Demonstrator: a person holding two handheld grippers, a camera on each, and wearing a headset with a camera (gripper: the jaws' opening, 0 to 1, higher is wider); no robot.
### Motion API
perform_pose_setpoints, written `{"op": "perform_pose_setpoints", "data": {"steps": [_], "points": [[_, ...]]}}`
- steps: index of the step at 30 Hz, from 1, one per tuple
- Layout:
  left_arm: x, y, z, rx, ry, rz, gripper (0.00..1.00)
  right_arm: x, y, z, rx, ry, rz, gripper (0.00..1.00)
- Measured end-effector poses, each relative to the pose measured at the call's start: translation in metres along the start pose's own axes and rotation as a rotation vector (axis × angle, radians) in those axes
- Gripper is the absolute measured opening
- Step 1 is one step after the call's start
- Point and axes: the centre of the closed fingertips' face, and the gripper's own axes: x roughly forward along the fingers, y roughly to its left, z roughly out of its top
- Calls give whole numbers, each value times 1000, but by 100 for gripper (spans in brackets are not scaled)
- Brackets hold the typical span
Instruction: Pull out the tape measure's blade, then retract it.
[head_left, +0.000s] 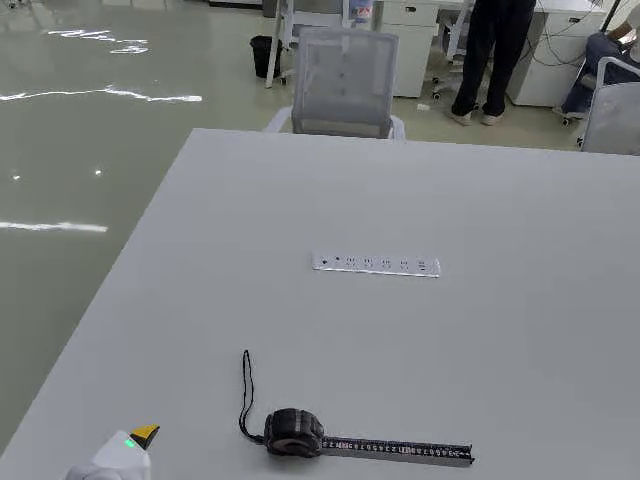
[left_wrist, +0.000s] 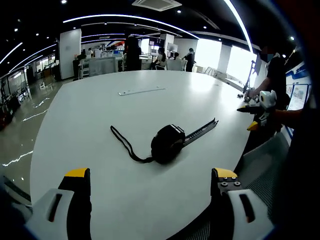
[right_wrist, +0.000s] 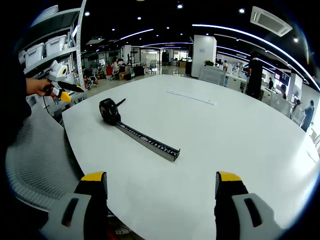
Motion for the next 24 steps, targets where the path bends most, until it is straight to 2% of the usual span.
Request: {"op": "perform_pose_setpoints", "data": {"steps": [6,16,21,24], "points": [[12,-12,4,-15,2,7,99,15,0,3,-21,10,25,88],[26,-24,6,-42,8,2,99,32,-3,8,-56,23,48,84],[31,-31,11,0,4,1,99,35,-6,10,-68,28,55,82],[35,-31,16,-3,-8,8,99,37,-6,11,-78,33,58,81]]}}
